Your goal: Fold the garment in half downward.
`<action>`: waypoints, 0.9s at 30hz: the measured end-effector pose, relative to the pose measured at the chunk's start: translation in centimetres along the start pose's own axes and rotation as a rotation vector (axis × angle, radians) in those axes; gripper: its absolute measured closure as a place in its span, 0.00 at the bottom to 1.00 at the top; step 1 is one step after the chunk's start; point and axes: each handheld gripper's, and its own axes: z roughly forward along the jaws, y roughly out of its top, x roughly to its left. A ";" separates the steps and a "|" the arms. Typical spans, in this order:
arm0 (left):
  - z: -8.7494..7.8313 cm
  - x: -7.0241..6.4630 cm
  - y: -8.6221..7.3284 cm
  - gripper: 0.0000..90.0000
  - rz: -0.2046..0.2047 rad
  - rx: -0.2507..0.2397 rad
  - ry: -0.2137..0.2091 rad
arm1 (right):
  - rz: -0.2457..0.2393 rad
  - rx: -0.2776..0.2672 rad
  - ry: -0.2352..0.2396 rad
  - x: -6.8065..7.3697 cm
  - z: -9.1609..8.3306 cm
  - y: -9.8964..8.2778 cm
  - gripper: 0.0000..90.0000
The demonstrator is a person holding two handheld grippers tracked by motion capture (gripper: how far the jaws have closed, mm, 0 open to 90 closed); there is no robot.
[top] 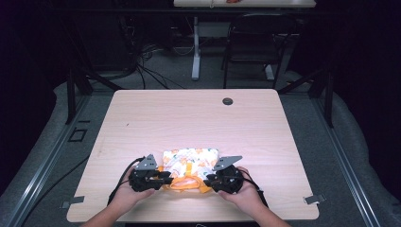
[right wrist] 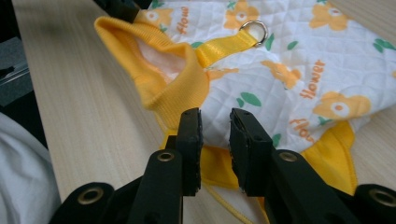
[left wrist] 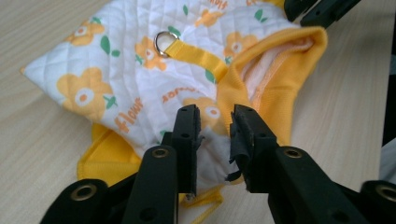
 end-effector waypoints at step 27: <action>2.0 0.5 -0.9 0.96 -0.044 0.015 0.034 | 0.020 0.056 -0.031 -1.0 2.6 -1.1 1.00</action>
